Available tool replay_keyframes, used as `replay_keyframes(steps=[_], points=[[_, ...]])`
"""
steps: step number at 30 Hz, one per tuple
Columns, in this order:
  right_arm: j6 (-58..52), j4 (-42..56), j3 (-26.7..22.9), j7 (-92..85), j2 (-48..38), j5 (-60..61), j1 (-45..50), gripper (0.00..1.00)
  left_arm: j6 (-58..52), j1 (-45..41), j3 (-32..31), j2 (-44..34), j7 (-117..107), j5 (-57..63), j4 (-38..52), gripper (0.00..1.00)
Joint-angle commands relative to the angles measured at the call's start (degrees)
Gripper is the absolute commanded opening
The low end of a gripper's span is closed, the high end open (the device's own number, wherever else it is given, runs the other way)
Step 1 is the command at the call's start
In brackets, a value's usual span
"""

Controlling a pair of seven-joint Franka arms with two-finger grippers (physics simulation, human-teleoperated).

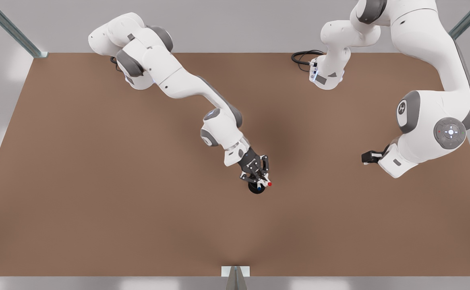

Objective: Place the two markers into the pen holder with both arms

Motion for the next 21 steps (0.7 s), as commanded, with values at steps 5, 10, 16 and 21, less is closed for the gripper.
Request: replay_keyframes(steps=[5,10,16,21], points=[[16.1,-7.4,-0.5,4.2,-0.2,0.0,-0.3,0.24,0.0,0.0,0.1,0.3,-8.9,0.0,0.0,1.0],[17.8,-7.5,-0.6,4.3,0.5,0.4,0.9,0.27,0.0,0.0,0.0,0.4,-8.9,0.0,0.0,1.0],[18.7,-7.4,-1.9,2.5,1.6,0.1,0.6,1.0,0.0,0.1,0.1,0.7,-8.9,0.0,0.0,1.0],[-37.2,-6.3,-0.5,-3.4,-22.6,0.6,-13.5,1.0,0.0,0.2,0.0,0.7,-8.4,0.0,0.1,1.0]])
